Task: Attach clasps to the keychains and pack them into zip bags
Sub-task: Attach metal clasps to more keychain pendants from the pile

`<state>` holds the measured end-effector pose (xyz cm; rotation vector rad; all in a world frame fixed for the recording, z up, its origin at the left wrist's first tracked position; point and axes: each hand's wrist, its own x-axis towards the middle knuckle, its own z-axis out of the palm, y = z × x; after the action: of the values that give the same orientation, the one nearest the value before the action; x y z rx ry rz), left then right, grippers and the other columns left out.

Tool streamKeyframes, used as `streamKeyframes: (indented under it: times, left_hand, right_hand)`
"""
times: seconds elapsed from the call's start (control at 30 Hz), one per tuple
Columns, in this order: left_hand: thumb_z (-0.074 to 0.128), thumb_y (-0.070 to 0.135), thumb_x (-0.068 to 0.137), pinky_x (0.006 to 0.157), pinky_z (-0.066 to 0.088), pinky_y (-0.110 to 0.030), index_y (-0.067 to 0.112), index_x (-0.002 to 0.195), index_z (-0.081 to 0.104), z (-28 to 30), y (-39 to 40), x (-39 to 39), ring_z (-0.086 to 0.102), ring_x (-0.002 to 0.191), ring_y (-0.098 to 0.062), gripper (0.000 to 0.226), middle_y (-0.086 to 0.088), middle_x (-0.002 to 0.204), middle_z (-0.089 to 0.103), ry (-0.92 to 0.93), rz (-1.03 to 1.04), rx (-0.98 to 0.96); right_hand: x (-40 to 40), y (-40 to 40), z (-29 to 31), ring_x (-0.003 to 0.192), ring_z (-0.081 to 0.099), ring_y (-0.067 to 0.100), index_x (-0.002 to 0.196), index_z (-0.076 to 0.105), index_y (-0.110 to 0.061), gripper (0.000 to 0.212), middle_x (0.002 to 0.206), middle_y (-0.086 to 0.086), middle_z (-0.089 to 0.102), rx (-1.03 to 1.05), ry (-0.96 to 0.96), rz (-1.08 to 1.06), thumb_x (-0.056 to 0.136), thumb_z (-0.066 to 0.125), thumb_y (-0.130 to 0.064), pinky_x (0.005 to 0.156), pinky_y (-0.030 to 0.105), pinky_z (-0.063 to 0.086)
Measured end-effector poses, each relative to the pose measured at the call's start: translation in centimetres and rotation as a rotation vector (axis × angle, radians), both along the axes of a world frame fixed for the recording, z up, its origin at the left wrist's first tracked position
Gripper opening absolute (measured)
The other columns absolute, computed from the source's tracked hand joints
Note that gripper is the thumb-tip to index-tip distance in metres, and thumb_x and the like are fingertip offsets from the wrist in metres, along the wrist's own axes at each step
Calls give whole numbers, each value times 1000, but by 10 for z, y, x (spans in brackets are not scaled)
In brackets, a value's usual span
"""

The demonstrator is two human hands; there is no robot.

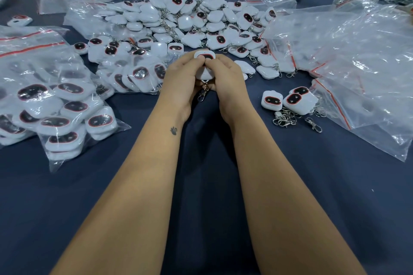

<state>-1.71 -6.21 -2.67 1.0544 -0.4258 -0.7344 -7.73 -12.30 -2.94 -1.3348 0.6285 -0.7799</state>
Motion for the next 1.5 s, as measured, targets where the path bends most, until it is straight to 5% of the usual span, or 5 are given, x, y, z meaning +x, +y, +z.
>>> streamKeyframes:
  times: [0.27, 0.73, 1.07, 1.33, 1.5]
  left_hand:
    - [50, 7, 100, 68, 54, -26, 8, 105, 70, -5, -2, 2, 68, 78, -13, 21, -6, 91, 72, -98, 37, 65]
    - [47, 7, 101, 60, 53, -22, 10, 101, 69, -5, -2, 3, 66, 68, -6, 22, 1, 79, 71, -135, 37, 83]
    - [45, 9, 102, 97, 52, -49, 14, 100, 68, -8, -3, 3, 66, 94, -24, 23, -10, 98, 70, -256, 81, 152]
    - [47, 9, 101, 78, 57, -35, 8, 104, 68, -5, -1, 2, 67, 82, -18, 21, -9, 90, 70, -156, 8, 71]
    - [49, 9, 100, 68, 57, -29, 13, 98, 69, -3, 0, 0, 67, 75, -16, 20, -5, 85, 72, -78, 8, 14]
  right_hand:
    - [1, -1, -1, 80, 54, 17, 75, 59, -14, 17, 78, 3, 59, 4, 36, -8, 91, 54, -9, 75, 35, 43]
    - [-1, -1, 0, 78, 50, 21, 87, 58, -6, 9, 80, 11, 54, -11, 20, 4, 93, 52, -6, 75, 36, 41]
    - [1, -3, 0, 80, 49, 22, 79, 57, -10, 9, 76, 5, 52, 28, 34, 11, 86, 52, -7, 73, 35, 42]
    - [-2, -5, -2, 71, 58, 14, 74, 63, -16, 20, 72, -3, 62, 81, -24, 26, 89, 50, -12, 63, 24, 49]
    - [-4, -2, 1, 60, 61, 6, 87, 67, -14, 24, 64, -7, 66, 57, -31, 44, 65, 57, -15, 62, 23, 50]
